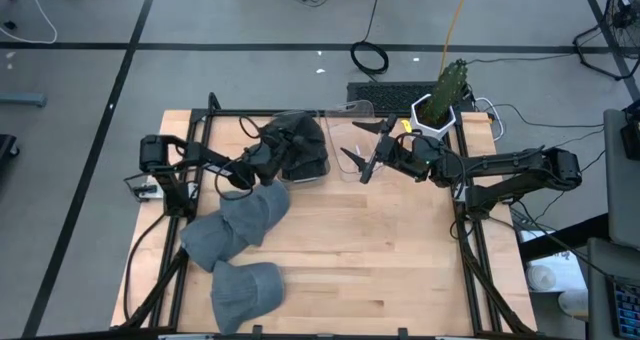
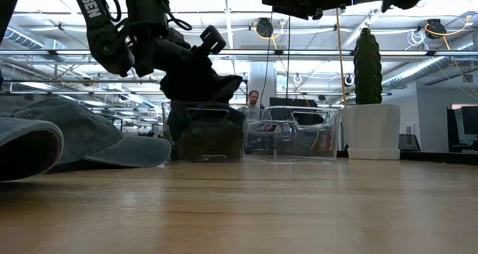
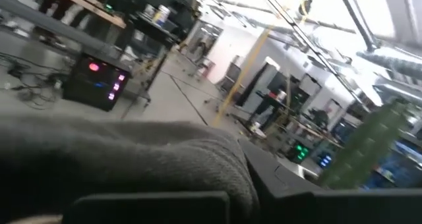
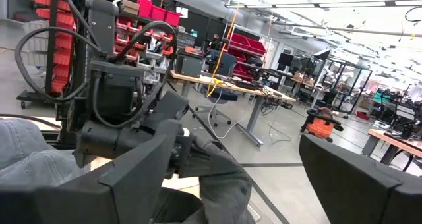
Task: Pick & Place hat
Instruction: Put the black cap into the left transparent bin
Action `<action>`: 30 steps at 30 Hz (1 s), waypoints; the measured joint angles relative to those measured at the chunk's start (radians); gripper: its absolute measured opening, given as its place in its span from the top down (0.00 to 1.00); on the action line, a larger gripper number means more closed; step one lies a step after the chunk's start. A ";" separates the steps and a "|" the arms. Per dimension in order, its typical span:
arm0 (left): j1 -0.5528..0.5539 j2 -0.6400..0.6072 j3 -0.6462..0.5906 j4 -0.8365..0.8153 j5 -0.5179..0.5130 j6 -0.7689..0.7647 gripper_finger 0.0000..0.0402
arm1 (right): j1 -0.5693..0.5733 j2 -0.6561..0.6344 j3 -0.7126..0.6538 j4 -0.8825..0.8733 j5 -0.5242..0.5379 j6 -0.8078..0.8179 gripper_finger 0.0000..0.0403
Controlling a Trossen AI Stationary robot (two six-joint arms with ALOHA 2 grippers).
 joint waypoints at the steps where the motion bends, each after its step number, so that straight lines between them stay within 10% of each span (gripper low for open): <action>1: -0.007 0.000 0.000 -0.003 0.005 -0.001 0.98 | 0.000 0.000 0.000 0.000 0.000 0.000 0.18; 15: -0.001 -0.001 0.001 -0.226 0.009 -0.290 0.97 | 0.000 0.000 0.000 0.001 0.000 0.027 0.18; 30: 0.067 0.000 0.000 0.060 0.082 -0.198 0.98 | 0.000 0.000 0.000 0.001 -0.001 0.027 0.18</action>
